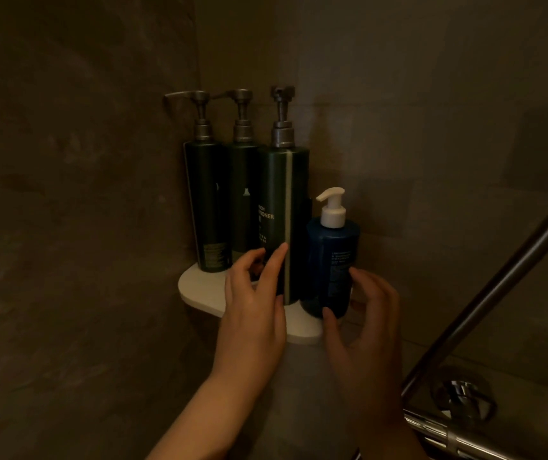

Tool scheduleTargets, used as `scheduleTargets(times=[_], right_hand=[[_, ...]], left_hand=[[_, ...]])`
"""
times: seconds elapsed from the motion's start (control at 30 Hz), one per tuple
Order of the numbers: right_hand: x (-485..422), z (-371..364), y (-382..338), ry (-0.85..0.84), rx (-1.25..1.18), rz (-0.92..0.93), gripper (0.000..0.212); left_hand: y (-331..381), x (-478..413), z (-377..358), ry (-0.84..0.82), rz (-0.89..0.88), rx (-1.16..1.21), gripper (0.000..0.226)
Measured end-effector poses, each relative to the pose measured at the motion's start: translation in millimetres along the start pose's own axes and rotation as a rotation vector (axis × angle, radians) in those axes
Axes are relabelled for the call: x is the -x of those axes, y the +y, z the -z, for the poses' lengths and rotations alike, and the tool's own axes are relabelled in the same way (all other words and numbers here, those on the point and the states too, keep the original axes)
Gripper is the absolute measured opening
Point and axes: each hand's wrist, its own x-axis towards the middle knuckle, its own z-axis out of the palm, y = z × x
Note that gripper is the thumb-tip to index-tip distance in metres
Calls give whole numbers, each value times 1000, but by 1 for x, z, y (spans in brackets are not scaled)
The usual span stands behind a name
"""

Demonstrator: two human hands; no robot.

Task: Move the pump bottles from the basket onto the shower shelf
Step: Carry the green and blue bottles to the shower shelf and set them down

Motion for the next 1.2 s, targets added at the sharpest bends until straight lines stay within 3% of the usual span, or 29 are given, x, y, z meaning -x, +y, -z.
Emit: scheduleTargets(times=[0.3,0.73,1.0,1.2], right_hand=[[-10,-4,5,-28,-29,-36,61],[-16,-6,11,-67,-74,-102,61],[-20,2,-6,28,-59,107,48],[-34,0,-24,-67,-59,232,42]], left_hand=[[5,-4,-5,-102,-1,-8,52],[6,-4,-6,-127,-1,-28,52],[-3,-3,7,-111,-15,10,51],[-17,-11,29,-30,38,37,55]])
